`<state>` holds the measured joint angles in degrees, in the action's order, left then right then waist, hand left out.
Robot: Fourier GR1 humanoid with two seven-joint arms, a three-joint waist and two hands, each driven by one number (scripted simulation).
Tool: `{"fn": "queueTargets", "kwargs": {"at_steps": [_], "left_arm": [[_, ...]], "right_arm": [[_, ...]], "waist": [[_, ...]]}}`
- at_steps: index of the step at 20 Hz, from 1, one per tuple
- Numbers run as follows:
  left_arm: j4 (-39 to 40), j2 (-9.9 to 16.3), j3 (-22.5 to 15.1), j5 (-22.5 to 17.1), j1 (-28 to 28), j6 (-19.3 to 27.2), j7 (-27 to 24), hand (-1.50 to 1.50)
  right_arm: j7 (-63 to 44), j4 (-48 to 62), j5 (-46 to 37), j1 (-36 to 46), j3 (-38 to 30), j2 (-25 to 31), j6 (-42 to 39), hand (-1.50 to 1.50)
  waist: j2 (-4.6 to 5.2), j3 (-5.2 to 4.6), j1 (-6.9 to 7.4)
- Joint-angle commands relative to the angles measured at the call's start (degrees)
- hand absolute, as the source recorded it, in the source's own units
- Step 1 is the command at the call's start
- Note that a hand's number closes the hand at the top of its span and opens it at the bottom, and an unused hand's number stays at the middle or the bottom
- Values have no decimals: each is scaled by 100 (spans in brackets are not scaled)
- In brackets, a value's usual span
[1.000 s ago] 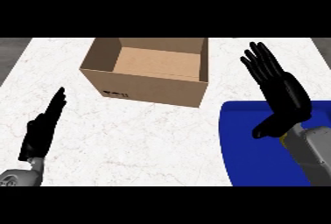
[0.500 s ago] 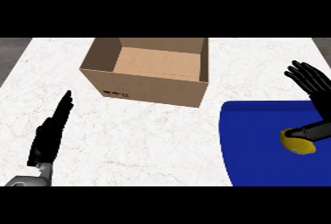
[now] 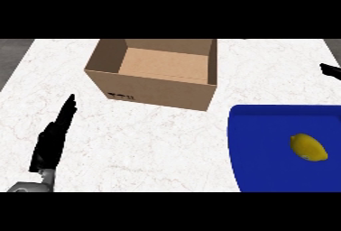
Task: Pick the lemon from the tray and place it in the cardboard box
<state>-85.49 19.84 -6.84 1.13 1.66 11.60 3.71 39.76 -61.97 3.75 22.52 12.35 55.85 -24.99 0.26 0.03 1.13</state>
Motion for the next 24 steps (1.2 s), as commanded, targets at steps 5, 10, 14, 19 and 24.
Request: {"fn": "queueTargets", "kwargs": {"at_steps": [5,10,14,19,24], "left_arm": [[-370,19,-30,22,-113,-28,297,0],[-360,-147,-62,211,-348,90,52,0],[-79,-304,63,263,-161,45,18,0],[-668,-153,199,343,-130,-157,530,0],[77,-288,384,298,-122,-347,-86,0]], "right_arm": [[298,-441,-1792,226,1096,1020,-466,-150],[25,-569,-2323,228,1350,794,-504,-150],[-426,-1070,-2567,-408,1133,504,-83,-150],[-551,-849,-3007,-183,767,218,-381,-150],[-932,-1011,-3586,-407,789,-146,-278,-150]], "waist": [[-18,-1,45],[-17,-3,-16],[-33,-5,-132],[-31,-3,-86],[-21,-5,-84]]}}
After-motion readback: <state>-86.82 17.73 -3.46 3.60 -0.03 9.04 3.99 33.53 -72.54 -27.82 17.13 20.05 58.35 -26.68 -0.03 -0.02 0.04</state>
